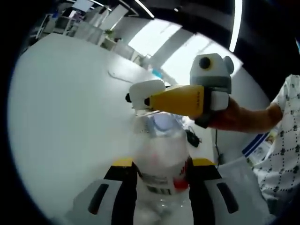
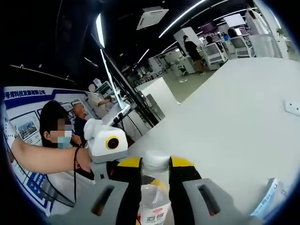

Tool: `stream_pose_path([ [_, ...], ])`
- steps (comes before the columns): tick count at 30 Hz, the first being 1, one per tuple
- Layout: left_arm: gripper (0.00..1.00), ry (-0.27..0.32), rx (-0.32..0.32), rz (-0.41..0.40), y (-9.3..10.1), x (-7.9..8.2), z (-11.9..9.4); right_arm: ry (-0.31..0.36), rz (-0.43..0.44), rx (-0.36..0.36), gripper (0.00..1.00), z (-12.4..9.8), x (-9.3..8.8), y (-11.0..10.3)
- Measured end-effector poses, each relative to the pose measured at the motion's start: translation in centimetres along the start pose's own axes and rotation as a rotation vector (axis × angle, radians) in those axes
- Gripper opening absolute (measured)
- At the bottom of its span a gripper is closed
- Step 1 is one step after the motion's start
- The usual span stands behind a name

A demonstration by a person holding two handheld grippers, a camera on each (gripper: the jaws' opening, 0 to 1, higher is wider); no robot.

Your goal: Arrange the tabletop items into an orderly group along one side of the table until the central work area is clear of visible clutter.

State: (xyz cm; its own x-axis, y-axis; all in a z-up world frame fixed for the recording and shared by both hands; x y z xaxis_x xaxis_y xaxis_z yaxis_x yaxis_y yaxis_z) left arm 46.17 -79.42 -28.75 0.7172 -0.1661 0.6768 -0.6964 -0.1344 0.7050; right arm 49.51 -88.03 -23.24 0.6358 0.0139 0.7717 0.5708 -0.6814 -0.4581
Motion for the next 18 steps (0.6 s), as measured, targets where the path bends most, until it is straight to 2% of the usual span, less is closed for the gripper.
stream_pose_path([
  [18,0.36,0.004,-0.007,0.045,-0.1,1.7,0.3,0.048,-0.037,-0.02,0.17,-0.8,1.4,0.1],
])
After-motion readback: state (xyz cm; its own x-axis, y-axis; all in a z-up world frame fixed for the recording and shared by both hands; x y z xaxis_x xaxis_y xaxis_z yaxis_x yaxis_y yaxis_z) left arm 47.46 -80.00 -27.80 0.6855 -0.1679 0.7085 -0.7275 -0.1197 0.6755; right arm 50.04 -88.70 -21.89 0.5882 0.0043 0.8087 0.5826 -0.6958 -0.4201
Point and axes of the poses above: the point that each gripper's makers call its tool centre point, and the gripper's own axes: z roughly forward along the fingers, y roughly to its right, x roughly out of its top, the point moved 7 cm from there along -z, roughly backward along the fingers, and after that the axes turned 10 degrees about -x, right-handed, at the moved point
